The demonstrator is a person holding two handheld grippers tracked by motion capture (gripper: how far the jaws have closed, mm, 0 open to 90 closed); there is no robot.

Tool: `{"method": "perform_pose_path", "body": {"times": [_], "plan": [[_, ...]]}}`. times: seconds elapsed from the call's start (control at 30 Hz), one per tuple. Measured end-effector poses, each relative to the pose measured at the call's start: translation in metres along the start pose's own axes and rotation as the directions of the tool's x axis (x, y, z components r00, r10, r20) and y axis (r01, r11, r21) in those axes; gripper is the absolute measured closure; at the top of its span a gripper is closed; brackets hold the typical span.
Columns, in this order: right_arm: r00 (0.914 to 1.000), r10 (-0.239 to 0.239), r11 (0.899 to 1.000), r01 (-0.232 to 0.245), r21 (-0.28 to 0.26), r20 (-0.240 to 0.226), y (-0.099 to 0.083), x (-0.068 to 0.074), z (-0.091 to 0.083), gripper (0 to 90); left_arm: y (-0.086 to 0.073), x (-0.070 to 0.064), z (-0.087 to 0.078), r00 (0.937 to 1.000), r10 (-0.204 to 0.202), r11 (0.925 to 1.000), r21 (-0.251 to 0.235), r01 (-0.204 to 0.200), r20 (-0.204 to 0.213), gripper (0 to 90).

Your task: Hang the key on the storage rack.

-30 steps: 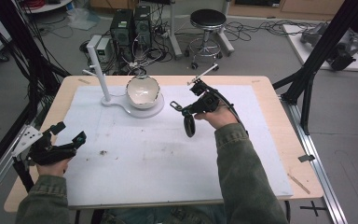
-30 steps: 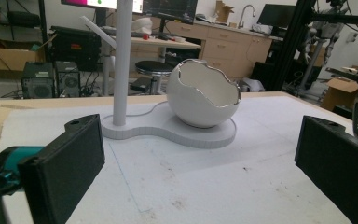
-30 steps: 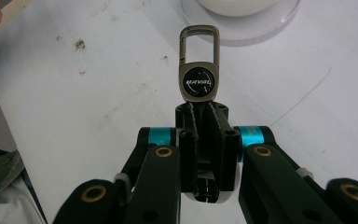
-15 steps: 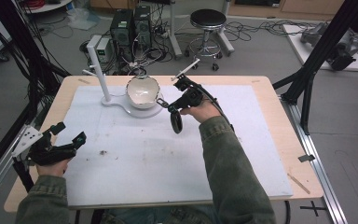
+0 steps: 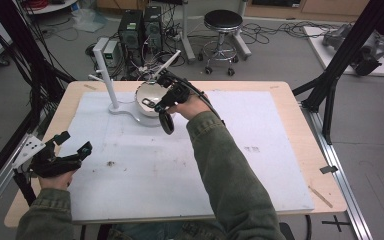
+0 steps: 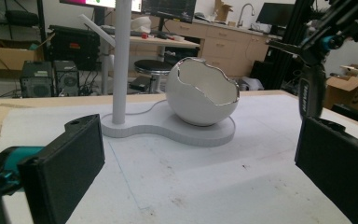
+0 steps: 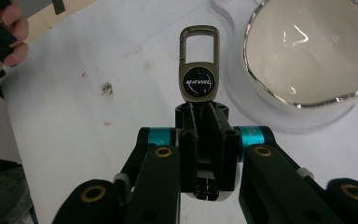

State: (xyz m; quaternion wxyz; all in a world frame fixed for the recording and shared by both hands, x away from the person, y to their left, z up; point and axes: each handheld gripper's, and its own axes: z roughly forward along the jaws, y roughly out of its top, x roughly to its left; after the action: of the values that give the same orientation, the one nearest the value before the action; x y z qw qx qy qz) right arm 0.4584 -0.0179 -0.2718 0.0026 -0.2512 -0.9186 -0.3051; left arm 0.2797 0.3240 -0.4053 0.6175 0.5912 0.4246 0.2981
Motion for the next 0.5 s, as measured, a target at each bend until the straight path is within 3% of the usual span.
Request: {"method": "perform_pose_path", "body": {"times": [0.5], "plan": [[0.9991,-0.038,0.999,0.038,-0.021,-0.02,0.049,0.014,0.015,82.8,0.0,0.003,-0.002,0.9999,-0.012,0.9999,-0.008,0.012,-0.01,1.8]]}}
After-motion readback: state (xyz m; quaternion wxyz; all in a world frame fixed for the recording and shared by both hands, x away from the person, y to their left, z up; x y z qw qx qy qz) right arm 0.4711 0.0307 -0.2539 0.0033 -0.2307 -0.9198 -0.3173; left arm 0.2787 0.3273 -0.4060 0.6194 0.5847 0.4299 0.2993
